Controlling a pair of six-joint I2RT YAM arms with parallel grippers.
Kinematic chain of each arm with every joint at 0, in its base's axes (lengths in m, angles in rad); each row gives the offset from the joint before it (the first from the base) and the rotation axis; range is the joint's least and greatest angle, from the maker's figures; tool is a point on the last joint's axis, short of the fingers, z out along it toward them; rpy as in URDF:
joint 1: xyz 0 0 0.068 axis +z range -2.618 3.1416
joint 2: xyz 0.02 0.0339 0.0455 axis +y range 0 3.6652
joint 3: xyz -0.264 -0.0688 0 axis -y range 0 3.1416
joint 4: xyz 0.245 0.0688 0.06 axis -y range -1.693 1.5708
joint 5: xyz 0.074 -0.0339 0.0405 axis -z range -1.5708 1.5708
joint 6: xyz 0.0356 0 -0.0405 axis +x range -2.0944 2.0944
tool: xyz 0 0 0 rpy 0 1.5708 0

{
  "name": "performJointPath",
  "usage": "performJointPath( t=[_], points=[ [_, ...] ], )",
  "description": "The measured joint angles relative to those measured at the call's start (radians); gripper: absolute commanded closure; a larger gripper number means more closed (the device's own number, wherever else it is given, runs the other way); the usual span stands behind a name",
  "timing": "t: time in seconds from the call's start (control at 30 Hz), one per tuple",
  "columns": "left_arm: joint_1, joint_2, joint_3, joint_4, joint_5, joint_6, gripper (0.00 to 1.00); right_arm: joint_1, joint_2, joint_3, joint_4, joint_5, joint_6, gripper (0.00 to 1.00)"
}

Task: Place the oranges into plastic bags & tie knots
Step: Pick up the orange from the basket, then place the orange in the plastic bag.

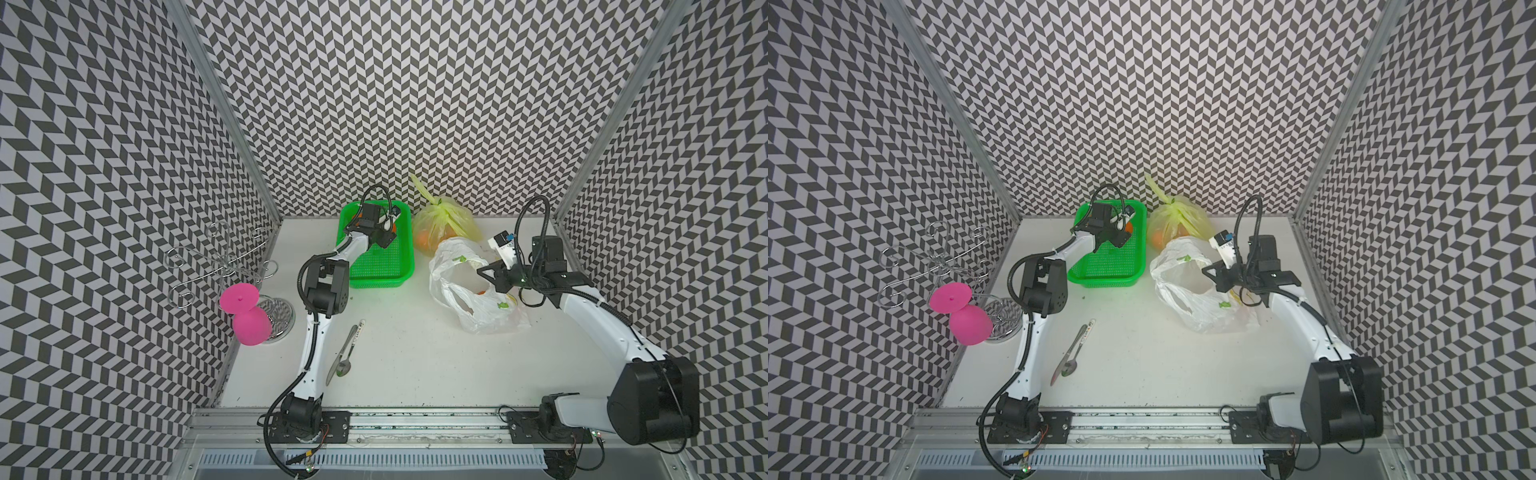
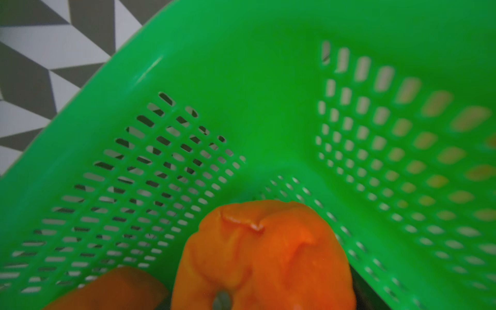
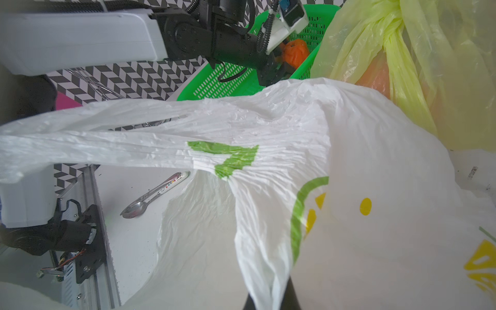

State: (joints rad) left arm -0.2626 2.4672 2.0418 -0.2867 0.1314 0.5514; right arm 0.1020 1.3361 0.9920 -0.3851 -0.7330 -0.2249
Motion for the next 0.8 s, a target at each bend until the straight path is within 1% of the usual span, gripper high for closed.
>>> performJointPath(
  t=[0.03,0.13,0.3,0.37,0.43,0.5,0.57,0.67,0.8],
  points=[
    [-0.004,-0.051,-0.058,-0.007,0.019,-0.002,0.52,0.0,0.0,0.0,0.0,0.001,0.0,1.0],
    [-0.021,-0.274,-0.282,-0.025,0.098,-0.013,0.53,0.0,0.0,0.0,0.0,0.001,0.0,1.0],
    [-0.066,-0.729,-0.65,-0.029,0.294,-0.018,0.53,0.0,0.0,0.0,0.0,0.001,0.001,1.0],
    [-0.094,-0.877,-0.757,-0.027,0.37,-0.018,0.53,0.0,0.0,0.0,0.0,0.0,0.001,1.0],
    [-0.135,-0.988,-0.844,-0.026,0.437,-0.017,0.53,0.0,0.0,0.0,0.0,0.0,0.001,1.0],
    [-0.194,-1.052,-0.908,-0.029,0.488,-0.017,0.53,0.0,0.0,0.0,0.0,0.0,0.001,1.0],
    [-0.248,-1.065,-0.941,-0.031,0.52,-0.018,0.54,0.0,0.0,0.0,-0.001,0.0,0.001,1.0],
    [-0.319,-1.046,-0.961,-0.031,0.552,-0.023,0.54,0.0,0.0,0.0,-0.001,-0.001,0.001,1.0],
    [-0.368,-0.998,-0.956,-0.006,0.566,-0.056,0.52,0.0,0.0,0.0,0.0,-0.015,0.001,1.0]
  ],
)
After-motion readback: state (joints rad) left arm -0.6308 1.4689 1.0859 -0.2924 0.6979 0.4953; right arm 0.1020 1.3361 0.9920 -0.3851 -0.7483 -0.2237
